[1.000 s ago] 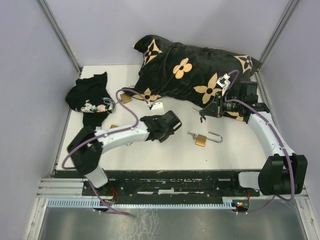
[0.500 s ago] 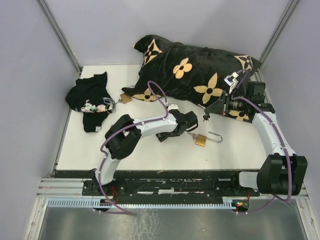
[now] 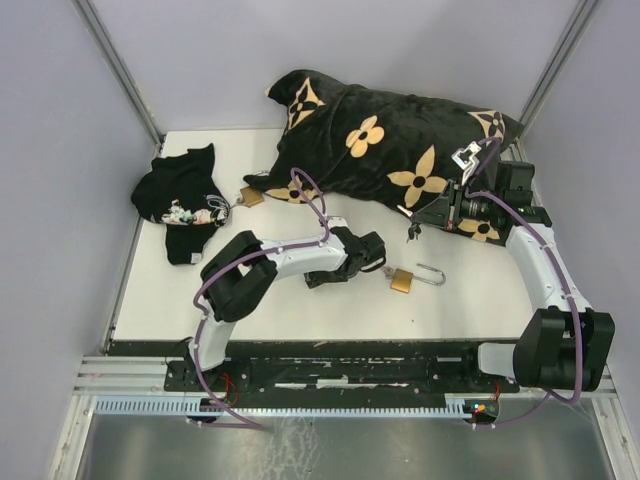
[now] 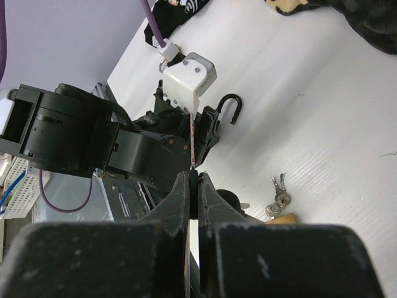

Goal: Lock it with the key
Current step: Pick up the lock from the center of the board.

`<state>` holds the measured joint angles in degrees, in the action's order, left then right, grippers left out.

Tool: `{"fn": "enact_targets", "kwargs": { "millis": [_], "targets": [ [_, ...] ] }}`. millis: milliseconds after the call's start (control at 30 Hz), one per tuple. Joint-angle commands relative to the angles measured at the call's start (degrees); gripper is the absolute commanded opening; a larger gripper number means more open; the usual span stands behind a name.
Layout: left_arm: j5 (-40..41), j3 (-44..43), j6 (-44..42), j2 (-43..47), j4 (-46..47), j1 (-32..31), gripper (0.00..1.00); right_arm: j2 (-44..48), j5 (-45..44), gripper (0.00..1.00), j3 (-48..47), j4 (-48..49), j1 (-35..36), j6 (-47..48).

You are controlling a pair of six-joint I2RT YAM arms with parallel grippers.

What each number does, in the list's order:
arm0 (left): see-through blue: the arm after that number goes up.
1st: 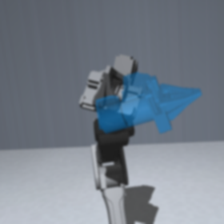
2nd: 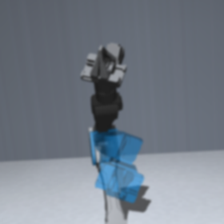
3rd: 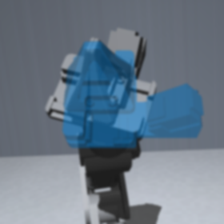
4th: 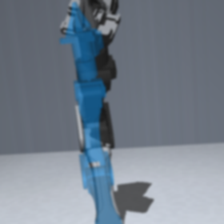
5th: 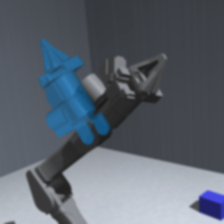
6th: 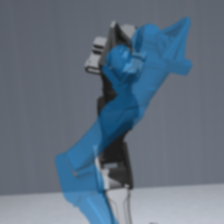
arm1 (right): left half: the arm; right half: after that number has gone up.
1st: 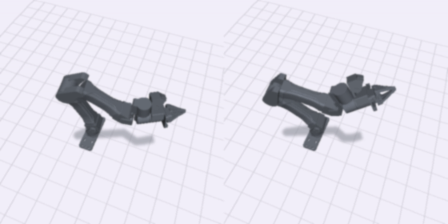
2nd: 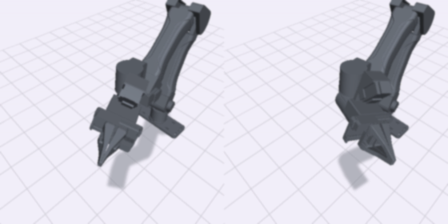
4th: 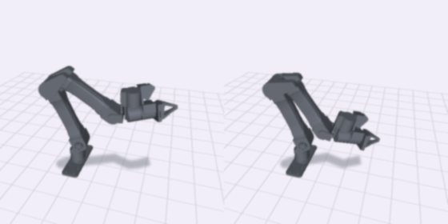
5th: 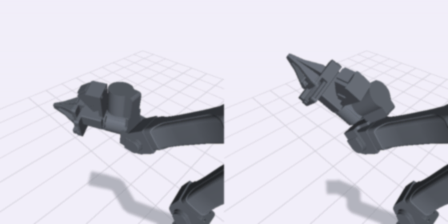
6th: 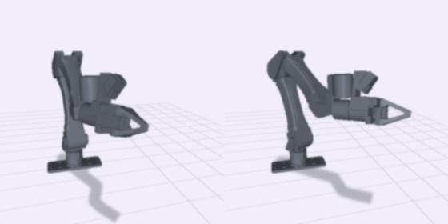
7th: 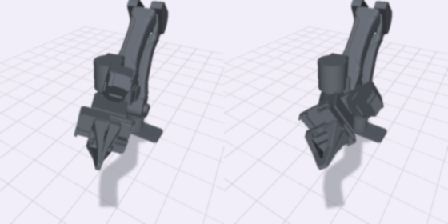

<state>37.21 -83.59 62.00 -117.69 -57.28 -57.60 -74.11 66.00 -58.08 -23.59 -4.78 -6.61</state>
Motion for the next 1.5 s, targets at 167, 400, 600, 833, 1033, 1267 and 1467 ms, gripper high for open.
{"fn": "enact_targets", "kwargs": {
  "millis": [167, 400, 600, 833, 1033, 1267, 1467],
  "targets": [
    [-8.06, 12.20, -2.47, 7.69, 10.94, 2.96, 0.44, 1.60, 1.94, 0.02, -0.45, 3.02, -0.71, -0.99],
    [-16.20, 29.21, -2.25, 27.91, 30.62, 6.66, 0.35, 1.44, 2.03, 0.02, -0.36, 3.20, -0.84, -1.08],
    [-27.67, 52.95, 0.07, 50.00, 52.73, 14.92, 0.26, 1.38, 2.18, 0.02, -0.37, 3.42, -0.99, -1.37],
    [-32.30, 66.42, 2.68, 60.85, 61.66, 18.90, 0.34, 1.15, 2.47, 0.02, -0.12, 4.03, -1.02, -1.87],
    [-31.62, 68.56, 5.20, 60.51, 62.73, 19.97, 0.42, 1.23, 2.73, 0.02, 0.07, 4.42, -0.99, -2.26],
    [-31.63, 67.54, 6.72, 55.20, 65.11, 20.20, 0.46, 1.38, 3.00, 0.02, 0.18, 4.87, -1.02, -2.70],
    [-31.72, 68.02, 6.25, 55.17, 66.72, 20.24, 0.59, 1.43, 3.15, 0.02, 0.37, 4.79, -1.02, -2.57]
  ]
}}
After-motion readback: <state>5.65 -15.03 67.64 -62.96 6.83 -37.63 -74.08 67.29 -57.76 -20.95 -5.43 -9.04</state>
